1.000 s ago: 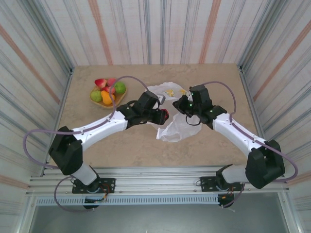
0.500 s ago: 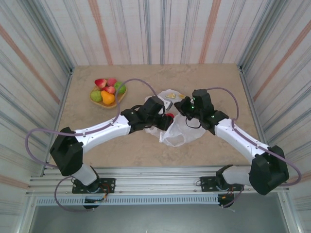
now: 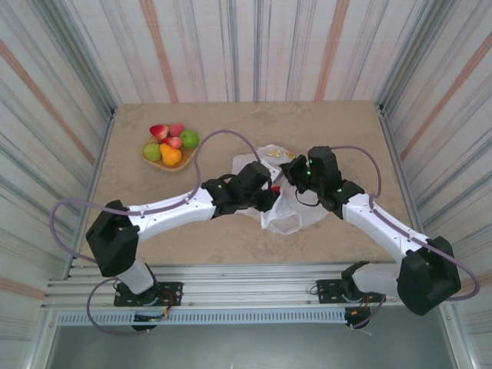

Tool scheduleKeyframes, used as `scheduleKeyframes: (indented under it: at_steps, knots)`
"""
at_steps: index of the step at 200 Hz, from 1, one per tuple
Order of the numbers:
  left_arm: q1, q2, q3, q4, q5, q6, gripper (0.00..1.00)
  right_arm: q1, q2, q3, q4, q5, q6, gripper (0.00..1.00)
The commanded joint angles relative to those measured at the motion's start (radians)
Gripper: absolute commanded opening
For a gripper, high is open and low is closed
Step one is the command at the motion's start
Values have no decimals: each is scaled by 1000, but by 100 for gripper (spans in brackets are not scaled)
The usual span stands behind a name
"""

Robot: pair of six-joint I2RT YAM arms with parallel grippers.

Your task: Place the fruits into the plastic bag

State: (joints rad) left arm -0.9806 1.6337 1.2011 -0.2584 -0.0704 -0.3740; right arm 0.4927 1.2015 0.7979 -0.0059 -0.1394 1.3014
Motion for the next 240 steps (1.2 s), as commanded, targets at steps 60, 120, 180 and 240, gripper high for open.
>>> scheduleKeyframes:
  at_steps: [60, 120, 180, 240]
  knots:
    - [58, 86, -33, 160, -128, -16, 60, -47, -40, -32, 43, -105, 61, 0]
    - [59, 219, -2, 301, -63, -50, 65, -58, -50, -72, 144, -112, 175, 0]
    - [56, 223, 0, 350, -30, -65, 78, -69, -52, -108, 159, -96, 180, 0]
    - [60, 88, -48, 286, -10, -9, 84, -112, -86, -117, 86, -86, 103, 0]
